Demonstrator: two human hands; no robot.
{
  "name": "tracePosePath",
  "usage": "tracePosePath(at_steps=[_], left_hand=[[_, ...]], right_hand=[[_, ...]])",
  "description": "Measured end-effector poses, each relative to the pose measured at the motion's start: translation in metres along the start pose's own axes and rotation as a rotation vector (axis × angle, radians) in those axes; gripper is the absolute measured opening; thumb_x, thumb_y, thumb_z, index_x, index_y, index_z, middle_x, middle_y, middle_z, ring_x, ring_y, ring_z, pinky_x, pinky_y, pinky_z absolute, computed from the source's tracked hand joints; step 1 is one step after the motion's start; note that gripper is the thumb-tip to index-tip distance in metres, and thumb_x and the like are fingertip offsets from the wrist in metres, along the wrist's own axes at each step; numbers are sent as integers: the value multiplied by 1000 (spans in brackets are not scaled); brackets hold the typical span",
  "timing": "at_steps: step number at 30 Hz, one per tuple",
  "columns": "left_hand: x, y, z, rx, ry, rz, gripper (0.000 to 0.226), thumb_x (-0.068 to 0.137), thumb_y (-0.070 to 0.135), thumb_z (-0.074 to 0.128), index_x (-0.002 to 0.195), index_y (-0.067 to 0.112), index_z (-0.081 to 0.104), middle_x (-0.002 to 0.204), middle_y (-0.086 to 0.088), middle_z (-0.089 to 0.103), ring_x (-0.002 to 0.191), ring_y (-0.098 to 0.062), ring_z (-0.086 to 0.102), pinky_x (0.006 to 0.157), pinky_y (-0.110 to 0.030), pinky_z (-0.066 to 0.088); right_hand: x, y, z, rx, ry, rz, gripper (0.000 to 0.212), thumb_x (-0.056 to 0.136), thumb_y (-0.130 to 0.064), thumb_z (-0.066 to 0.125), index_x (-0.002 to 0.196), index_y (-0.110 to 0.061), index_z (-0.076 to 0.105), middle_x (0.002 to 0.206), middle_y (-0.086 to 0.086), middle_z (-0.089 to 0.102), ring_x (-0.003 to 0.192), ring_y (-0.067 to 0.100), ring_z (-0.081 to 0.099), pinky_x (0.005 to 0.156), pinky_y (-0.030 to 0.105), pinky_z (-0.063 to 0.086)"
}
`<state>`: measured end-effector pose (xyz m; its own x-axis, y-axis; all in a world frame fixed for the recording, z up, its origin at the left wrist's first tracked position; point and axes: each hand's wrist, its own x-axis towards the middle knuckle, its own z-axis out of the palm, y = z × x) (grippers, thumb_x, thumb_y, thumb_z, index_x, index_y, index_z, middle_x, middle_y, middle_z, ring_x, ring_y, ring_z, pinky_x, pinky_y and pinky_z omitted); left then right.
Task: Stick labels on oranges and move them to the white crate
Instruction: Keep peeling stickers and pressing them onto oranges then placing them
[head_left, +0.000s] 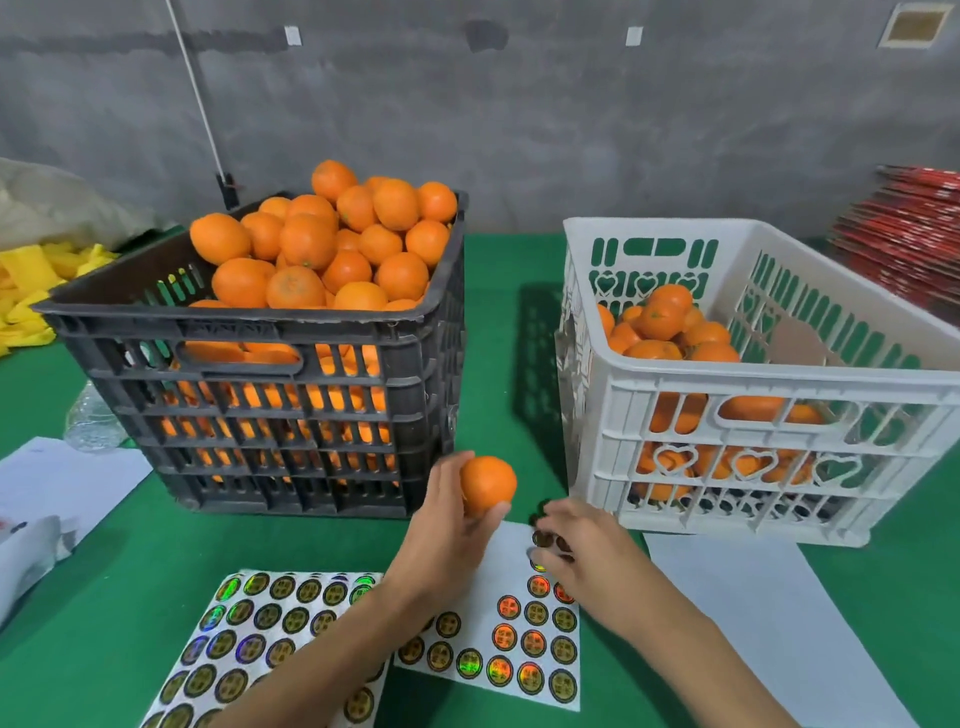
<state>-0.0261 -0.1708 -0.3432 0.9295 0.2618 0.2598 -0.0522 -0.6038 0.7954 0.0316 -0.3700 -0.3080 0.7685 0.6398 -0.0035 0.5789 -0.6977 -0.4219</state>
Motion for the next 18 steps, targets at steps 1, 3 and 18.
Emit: tracePosePath(at_steps=[1,3,18], left_hand=[[0,0,1,19,-3,12,59,95,54,60,141,42,26,141,18,32,101,18,58,86,-22,56],[-1,0,2,56,-4,44,59,96,52,58,142,38,25,140,16,31,95,14,60,78,-10,51],[-6,5,8,342,-1,238,63,101,35,58,151,9,29,154,-2,23,135,-24,45,101,-32,52]], right_hand=[[-3,2,2,3,-7,8,47,98,-46,60,133,-14,64,139,-6,50,124,14,53,102,23,39],[-8,5,6,26,-5,10,65,93,-57,62,142,-14,57,144,-11,43,127,6,48,103,15,33],[-8,16,16,-8,239,-162,17,94,-34,71,108,-28,79,111,-19,66,104,6,56,88,19,45]])
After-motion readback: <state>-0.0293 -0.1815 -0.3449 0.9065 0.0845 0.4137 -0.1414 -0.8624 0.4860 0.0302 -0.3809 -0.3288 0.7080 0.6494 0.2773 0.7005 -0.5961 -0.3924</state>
